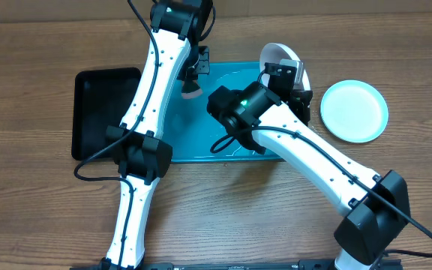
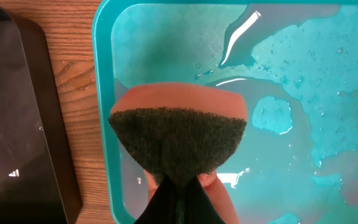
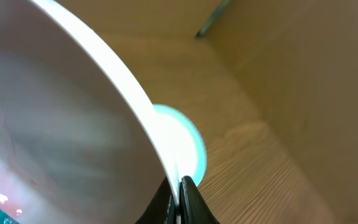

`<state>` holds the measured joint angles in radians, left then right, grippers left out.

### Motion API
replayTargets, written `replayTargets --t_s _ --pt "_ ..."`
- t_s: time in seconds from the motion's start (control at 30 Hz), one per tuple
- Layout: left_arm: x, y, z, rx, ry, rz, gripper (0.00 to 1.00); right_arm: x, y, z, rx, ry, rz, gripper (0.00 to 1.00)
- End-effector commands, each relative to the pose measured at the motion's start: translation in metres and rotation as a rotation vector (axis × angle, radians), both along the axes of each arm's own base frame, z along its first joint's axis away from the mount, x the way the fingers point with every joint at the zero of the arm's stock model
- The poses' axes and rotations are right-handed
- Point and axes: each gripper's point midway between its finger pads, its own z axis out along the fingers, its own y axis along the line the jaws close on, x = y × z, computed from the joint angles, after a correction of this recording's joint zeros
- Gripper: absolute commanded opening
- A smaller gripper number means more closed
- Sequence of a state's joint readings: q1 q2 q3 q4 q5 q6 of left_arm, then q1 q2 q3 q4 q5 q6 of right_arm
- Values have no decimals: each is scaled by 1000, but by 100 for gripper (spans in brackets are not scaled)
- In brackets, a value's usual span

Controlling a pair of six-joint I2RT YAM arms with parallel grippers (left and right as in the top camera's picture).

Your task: Clean dirty plates on tray and stack at the side

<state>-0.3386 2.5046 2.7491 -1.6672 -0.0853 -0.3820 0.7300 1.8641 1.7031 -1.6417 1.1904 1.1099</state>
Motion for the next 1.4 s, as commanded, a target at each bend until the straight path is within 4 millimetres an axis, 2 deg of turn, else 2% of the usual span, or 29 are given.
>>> replayTargets --t_s 0.0,0.1,0.2,0.3,0.4,0.5,0.63,0.7,0.8,0.93,1.03,1.13,1.3,1.33,1.37 --pt "2 0 3 -11 -8 -4 4 -1 -11 -22 168 62 -89 4" --pt "3 0 3 -12 -13 -4 4 15 -10 -49 285 238 -29 4" --pt "4 -1 3 -14 -18 -5 4 35 7 -76 476 417 140 4" --pt "4 -1 3 -15 -19 -5 4 52 17 -88 692 482 261 4" --pt "4 -1 3 -15 -19 -5 4 62 9 -90 861 490 303 4" --pt "5 -1 3 -15 -21 -5 4 69 -22 -90 961 462 237 4" --pt "5 -1 3 -16 -23 -5 4 70 -75 -91 1047 413 119 4" --pt "6 -1 3 -17 -25 -5 4 67 -111 -93 1069 381 29 4" --pt "6 -1 3 -17 -26 -5 4 57 -153 -106 1092 353 -79 4" --pt "6 -1 3 -17 -25 -5 4 37 -197 -137 1125 317 -225 4" --pt "6 -1 3 -17 -25 -5 4 22 -221 -162 1154 284 -322 4" --pt "5 -1 3 -16 -23 -5 4 10 -232 -183 1178 264 -370 4" --pt "5 -1 3 -16 -23 -5 4 2 -240 -197 1178 251 -396 4" --pt "5 -1 3 -16 -23 -5 4 2 -241 -197 1178 248 -395 6" --pt "5 -1 3 -16 -23 -5 4 3 -241 -197 1178 245 -393 18"
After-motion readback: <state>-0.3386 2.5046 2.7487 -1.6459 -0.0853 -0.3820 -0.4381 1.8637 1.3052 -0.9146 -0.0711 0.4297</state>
